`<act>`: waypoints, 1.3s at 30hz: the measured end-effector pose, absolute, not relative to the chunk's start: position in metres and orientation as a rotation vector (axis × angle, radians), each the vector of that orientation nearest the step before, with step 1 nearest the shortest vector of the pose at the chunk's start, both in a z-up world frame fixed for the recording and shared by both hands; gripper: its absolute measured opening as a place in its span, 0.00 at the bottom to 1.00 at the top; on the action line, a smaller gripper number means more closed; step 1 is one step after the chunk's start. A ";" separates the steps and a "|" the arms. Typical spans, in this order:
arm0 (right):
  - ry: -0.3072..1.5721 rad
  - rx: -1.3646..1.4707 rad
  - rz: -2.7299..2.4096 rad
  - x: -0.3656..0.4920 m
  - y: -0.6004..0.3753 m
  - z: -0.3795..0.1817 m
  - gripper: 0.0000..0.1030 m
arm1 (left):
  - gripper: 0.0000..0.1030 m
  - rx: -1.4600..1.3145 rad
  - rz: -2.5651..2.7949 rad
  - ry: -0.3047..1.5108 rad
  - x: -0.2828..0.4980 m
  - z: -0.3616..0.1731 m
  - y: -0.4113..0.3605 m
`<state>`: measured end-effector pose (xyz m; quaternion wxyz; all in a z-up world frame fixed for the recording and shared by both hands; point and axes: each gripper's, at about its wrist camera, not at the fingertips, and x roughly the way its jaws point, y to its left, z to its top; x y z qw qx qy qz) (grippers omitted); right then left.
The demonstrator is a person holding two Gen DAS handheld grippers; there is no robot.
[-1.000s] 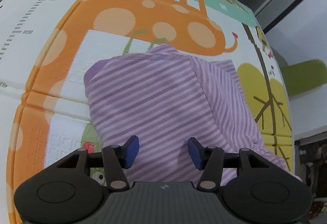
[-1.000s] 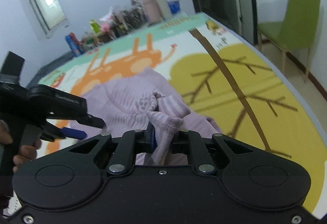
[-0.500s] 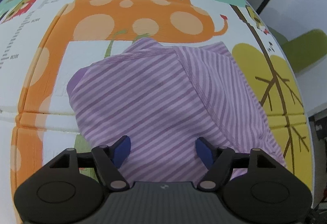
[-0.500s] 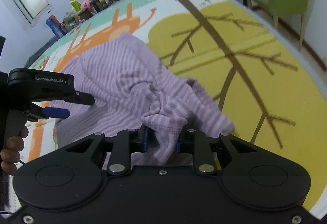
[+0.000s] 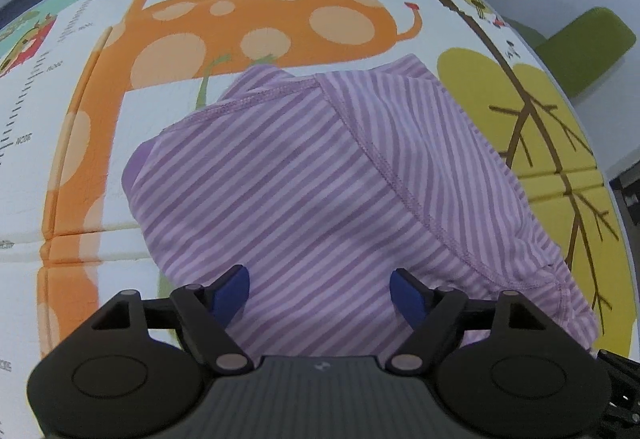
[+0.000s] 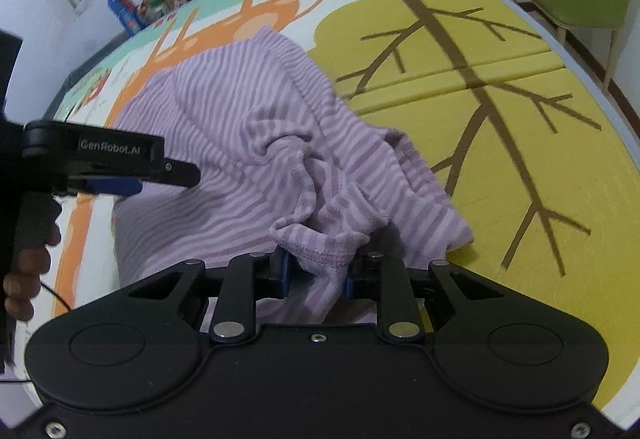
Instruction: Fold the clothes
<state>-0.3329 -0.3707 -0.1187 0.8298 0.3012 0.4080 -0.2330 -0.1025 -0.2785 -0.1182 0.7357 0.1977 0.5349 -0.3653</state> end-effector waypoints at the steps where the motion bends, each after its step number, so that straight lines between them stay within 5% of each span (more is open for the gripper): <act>1: 0.873 0.631 -0.487 -0.332 -0.366 -0.118 0.21 | 0.78 0.442 -0.805 1.179 -0.101 -0.118 -0.275; 32: 1.032 0.593 -0.197 -0.314 -0.240 -0.106 0.24 | 0.81 0.373 -0.736 1.194 -0.098 -0.084 -0.122; 39: 0.957 0.688 -0.165 -0.327 -0.272 -0.098 0.36 | 0.81 0.345 -0.767 1.067 -0.128 -0.064 -0.086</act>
